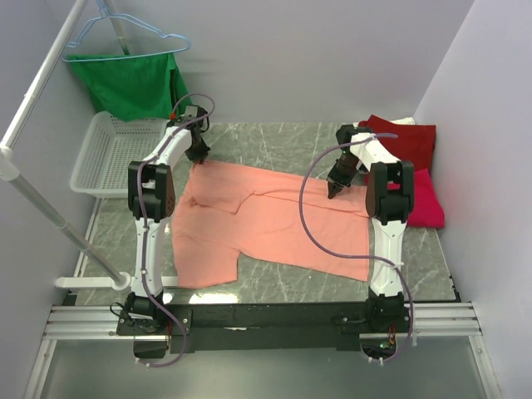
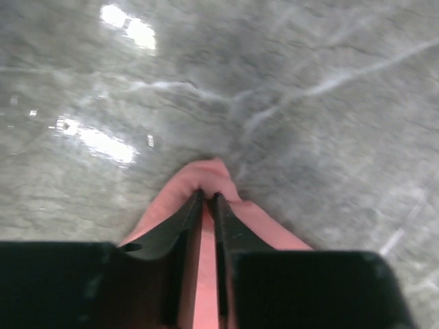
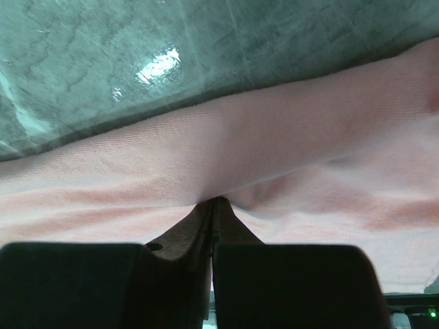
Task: Fold and stack the t-shirts
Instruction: Fold the tshirt
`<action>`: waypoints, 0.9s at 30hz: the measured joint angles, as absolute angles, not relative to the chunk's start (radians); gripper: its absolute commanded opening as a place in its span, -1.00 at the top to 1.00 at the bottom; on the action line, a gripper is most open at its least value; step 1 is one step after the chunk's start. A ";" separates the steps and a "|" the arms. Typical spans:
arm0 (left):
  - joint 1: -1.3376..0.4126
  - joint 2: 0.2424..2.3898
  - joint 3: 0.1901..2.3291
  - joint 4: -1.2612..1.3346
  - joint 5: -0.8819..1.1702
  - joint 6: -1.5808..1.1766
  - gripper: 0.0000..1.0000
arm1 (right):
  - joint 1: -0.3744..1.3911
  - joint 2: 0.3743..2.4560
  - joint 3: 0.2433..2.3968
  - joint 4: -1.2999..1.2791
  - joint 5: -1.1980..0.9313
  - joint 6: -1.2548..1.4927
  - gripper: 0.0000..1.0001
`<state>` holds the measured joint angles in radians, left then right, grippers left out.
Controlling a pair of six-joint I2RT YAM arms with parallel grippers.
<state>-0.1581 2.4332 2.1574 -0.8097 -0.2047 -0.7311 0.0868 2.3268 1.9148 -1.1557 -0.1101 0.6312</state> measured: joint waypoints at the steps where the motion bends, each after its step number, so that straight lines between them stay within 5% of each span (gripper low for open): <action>1: -0.159 2.437 2.161 -0.816 -0.220 -0.732 0.78 | 0.087 2.325 1.912 -1.153 -0.110 0.631 0.97; 5: -0.164 2.440 2.165 -0.831 -0.288 -0.750 0.96 | 0.087 2.325 1.911 -1.152 -0.110 0.632 0.98; 20: -0.139 2.439 2.177 -0.830 -0.535 -0.772 0.95 | 0.087 2.317 1.895 -1.147 -0.109 0.635 1.00; 27: -0.128 2.417 2.143 -0.774 -0.472 -0.727 0.50 | 0.087 2.315 1.892 -1.147 -0.108 0.635 1.00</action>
